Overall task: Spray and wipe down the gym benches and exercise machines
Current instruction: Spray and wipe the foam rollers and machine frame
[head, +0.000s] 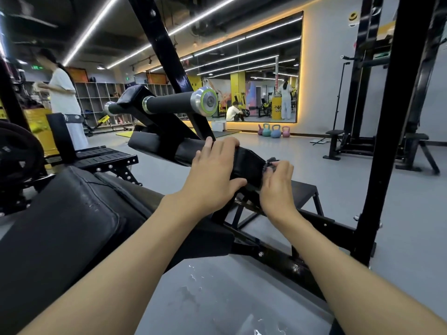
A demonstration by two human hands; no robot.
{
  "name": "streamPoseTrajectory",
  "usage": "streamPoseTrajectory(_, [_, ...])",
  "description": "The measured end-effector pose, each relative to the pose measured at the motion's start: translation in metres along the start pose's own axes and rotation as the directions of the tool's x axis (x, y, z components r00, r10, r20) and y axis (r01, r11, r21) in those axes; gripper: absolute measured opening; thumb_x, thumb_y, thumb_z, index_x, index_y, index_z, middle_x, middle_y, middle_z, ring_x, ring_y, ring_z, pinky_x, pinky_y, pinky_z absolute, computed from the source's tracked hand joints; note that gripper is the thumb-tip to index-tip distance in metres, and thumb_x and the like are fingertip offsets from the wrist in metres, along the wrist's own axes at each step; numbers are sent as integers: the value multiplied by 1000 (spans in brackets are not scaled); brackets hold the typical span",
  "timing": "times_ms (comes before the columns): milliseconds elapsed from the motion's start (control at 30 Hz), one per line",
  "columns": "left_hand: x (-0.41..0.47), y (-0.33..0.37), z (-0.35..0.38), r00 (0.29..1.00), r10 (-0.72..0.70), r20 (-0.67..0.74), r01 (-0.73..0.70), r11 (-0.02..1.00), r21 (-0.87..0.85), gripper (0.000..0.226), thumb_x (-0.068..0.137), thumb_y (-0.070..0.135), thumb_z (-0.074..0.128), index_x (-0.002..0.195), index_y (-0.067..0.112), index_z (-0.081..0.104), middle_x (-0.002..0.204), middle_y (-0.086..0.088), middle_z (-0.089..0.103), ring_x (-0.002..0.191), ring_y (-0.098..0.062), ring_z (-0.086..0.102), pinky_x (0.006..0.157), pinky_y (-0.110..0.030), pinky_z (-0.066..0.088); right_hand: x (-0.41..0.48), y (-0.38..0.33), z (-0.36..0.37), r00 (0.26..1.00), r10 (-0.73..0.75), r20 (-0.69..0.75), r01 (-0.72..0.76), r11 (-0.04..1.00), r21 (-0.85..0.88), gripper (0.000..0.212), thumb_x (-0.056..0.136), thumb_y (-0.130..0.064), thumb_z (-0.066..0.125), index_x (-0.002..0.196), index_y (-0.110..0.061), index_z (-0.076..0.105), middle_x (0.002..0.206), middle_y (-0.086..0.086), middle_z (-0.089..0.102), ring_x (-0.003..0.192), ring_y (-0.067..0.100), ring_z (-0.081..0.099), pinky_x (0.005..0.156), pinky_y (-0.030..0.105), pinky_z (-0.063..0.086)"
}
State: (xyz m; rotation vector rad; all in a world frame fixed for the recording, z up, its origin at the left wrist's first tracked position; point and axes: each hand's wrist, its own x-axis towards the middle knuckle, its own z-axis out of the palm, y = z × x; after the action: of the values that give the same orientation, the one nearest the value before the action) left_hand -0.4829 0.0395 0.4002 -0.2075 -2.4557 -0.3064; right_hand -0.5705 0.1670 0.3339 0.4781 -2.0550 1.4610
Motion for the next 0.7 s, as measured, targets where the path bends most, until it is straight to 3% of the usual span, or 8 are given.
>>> streamPoseTrajectory(100, [-8, 6, 10, 999, -5, -39, 8, 999, 52, 71, 91, 25, 69, 149, 14, 29, 155, -8, 29, 148, -37, 19, 117, -57, 25, 3, 16, -9, 974, 210, 84, -201, 974, -104, 8, 106, -17, 30, 102, -11, 34, 113, 7, 33, 87, 21, 42, 77, 37, 37])
streamPoseTrajectory(167, [-22, 11, 24, 994, 25, -104, -16, 996, 84, 69, 89, 13, 67, 149, 13, 34, 161, -13, 21, 152, -36, 13, 119, -59, 21, -8, 27, -11, 959, 253, 127, -231, 958, -168, 11, 106, -18, 30, 102, -9, 35, 114, 8, 35, 80, 19, 40, 76, 37, 36])
streamPoseTrajectory(300, [-58, 14, 61, 924, 234, -301, -205, 971, 124, 40, 79, -2, 52, 113, 13, 67, 146, -20, 45, 142, -40, 33, 105, -56, 36, -45, 44, 2, 943, 238, 233, -189, 958, -215, 12, 107, -21, 31, 103, -11, 36, 112, 7, 36, 80, 18, 45, 67, 34, 36])
streamPoseTrajectory(367, [-74, 8, 79, 907, 265, -328, -261, 964, 57, 33, 81, 4, 42, 98, 8, 71, 124, -16, 59, 117, -35, 54, 87, -49, 45, -63, 55, 8, 923, 263, 280, -195, 949, -247, 15, 106, -22, 32, 109, -8, 39, 114, 8, 37, 90, 24, 47, 74, 36, 38])
streamPoseTrajectory(433, [-91, -3, 104, 944, 239, -229, -268, 958, -105, 32, 83, 6, 38, 91, 5, 69, 102, -10, 63, 90, -28, 59, 70, -45, 51, -81, 68, 11, 909, 277, 312, -197, 944, -265, 17, 106, -22, 33, 111, -6, 39, 112, 8, 37, 91, 23, 42, 80, 39, 39])
streamPoseTrajectory(533, [-119, -17, 142, 995, 28, 93, -1, 959, -283, 24, 87, 7, 44, 91, 11, 67, 91, -1, 66, 83, -25, 62, 70, -46, 54, -110, 94, 15, 864, 340, 371, -217, 917, -335, 15, 106, -21, 33, 105, -7, 38, 110, 10, 37, 89, 23, 42, 82, 41, 41])
streamPoseTrajectory(600, [-139, -24, 171, 937, -144, 318, 219, 952, -214, 21, 92, 11, 46, 99, 16, 66, 99, 1, 68, 90, -24, 62, 79, -45, 54, -133, 113, 15, 815, 428, 391, -272, 878, -394, 16, 106, -23, 33, 107, -8, 39, 115, 11, 37, 89, 25, 44, 81, 38, 39])
streamPoseTrajectory(700, [-169, -41, 220, 734, -374, 566, 471, 881, -29, 27, 96, 25, 51, 121, 19, 59, 123, -4, 62, 108, -26, 59, 92, -41, 51, -167, 135, 13, 748, 525, 407, -325, 824, -465, 23, 107, -24, 31, 116, -6, 42, 115, 11, 37, 89, 26, 44, 79, 35, 35])
